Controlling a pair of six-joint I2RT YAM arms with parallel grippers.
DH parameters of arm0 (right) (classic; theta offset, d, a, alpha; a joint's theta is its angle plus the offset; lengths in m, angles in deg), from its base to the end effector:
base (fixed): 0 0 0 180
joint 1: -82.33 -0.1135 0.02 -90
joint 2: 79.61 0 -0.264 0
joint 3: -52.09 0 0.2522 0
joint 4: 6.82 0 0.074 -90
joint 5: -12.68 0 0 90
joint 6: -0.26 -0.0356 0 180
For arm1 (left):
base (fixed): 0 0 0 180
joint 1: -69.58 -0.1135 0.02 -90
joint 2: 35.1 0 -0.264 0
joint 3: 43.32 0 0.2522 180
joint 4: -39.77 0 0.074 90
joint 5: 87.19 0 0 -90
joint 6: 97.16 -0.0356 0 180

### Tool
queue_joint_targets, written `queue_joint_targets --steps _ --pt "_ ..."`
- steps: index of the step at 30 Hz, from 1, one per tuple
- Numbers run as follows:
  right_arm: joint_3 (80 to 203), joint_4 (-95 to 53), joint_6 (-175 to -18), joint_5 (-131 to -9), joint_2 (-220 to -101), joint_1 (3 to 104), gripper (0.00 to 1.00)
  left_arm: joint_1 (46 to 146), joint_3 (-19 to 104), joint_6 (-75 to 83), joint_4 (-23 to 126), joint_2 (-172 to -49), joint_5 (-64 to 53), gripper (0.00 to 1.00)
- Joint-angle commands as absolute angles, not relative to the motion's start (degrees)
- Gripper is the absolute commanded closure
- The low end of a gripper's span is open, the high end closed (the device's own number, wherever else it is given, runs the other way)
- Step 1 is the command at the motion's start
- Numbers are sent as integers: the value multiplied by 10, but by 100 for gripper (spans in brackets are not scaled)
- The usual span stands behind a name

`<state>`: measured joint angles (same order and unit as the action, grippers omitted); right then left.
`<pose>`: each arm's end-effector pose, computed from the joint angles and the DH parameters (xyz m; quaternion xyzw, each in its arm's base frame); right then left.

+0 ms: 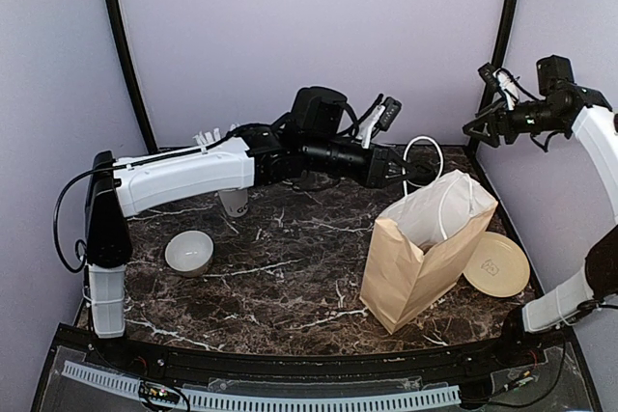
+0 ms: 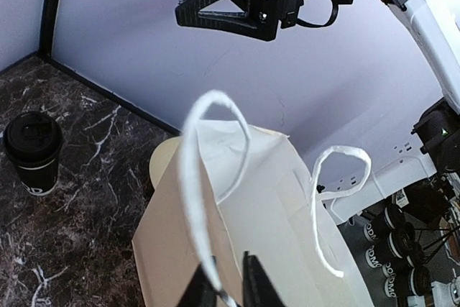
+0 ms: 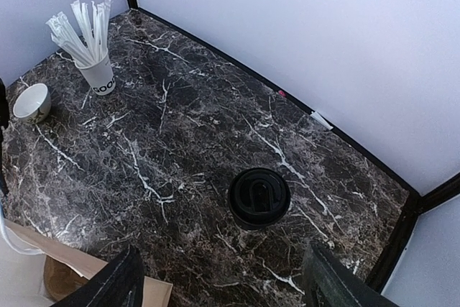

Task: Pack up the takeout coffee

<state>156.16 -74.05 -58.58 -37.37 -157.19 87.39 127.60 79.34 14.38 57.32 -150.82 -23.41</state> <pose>0.2667 -0.0007 0.4177 -0.3316 0.8001 0.1734 0.4688 0.2457 -0.4232 0.3623 0.3722 0.6664 -0.5321 0.3664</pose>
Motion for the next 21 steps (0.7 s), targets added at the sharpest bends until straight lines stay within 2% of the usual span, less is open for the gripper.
queue_joint_targets --steps 1,3,11,18,20,21 --pt "1544 -720 -583 -380 -1585 878 26 1275 836 108 619 -1491 -267 97" --pt "1544 -737 -546 -364 -1592 878 27 1272 836 85 650 -1471 -255 100" --pt "1591 -865 -360 -354 -1668 863 27 1206 833 33 861 -1390 -233 100" --pt "1640 -804 -455 -448 -1767 817 27 1157 776 24 917 -1345 -201 100" --pt "1673 -816 -450 -469 -1802 799 18 1148 772 23 914 -1339 -195 100" --pt "1692 -819 -449 -478 -1820 792 6 1141 772 22 916 -1339 -193 100"
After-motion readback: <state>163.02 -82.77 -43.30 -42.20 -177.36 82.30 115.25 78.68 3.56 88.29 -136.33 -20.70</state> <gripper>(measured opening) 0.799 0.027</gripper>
